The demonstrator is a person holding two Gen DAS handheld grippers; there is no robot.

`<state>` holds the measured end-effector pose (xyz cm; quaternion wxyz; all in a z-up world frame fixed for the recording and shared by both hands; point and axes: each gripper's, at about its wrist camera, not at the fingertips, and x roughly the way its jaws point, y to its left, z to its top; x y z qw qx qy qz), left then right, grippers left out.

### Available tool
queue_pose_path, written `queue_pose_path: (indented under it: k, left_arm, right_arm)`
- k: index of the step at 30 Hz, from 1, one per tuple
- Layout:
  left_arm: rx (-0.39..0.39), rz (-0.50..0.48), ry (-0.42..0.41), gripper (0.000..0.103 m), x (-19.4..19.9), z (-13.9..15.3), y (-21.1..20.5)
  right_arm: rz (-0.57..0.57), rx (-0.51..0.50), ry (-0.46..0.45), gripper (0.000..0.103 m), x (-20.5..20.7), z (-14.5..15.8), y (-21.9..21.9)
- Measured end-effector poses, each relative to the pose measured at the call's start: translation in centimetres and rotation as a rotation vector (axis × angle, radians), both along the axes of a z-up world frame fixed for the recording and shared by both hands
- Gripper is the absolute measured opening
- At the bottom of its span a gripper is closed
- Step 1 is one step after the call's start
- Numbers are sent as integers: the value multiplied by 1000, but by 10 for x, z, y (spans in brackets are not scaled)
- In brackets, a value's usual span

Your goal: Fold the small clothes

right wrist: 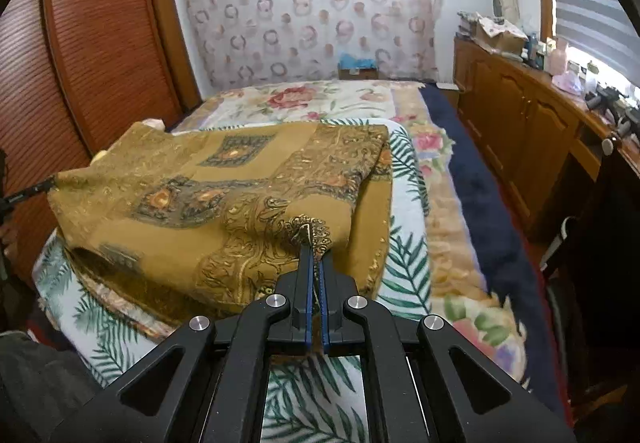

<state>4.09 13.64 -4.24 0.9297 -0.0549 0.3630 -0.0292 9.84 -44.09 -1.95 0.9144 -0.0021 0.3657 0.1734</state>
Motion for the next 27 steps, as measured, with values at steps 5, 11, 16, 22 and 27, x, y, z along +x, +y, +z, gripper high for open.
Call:
queue_pose_path:
  k: [5, 11, 16, 22, 27]
  left_arm:
    - [23, 5, 49, 18, -1, -16, -5]
    - [15, 39, 57, 25, 0, -23, -2]
    - [22, 49, 75, 27, 3, -30, -1]
    - [26, 46, 80, 29, 4, -33, -2]
    - [23, 49, 84, 31, 3, -36, -1]
  right_arm:
    - [10, -34, 46, 9, 0, -14, 5]
    - [33, -56, 12, 16, 0, -13, 21]
    - [70, -70, -21, 29, 5, -9, 46]
    - [106, -79, -49, 39, 10, -2, 69]
    - [144, -63, -33, 40, 9, -9, 88]
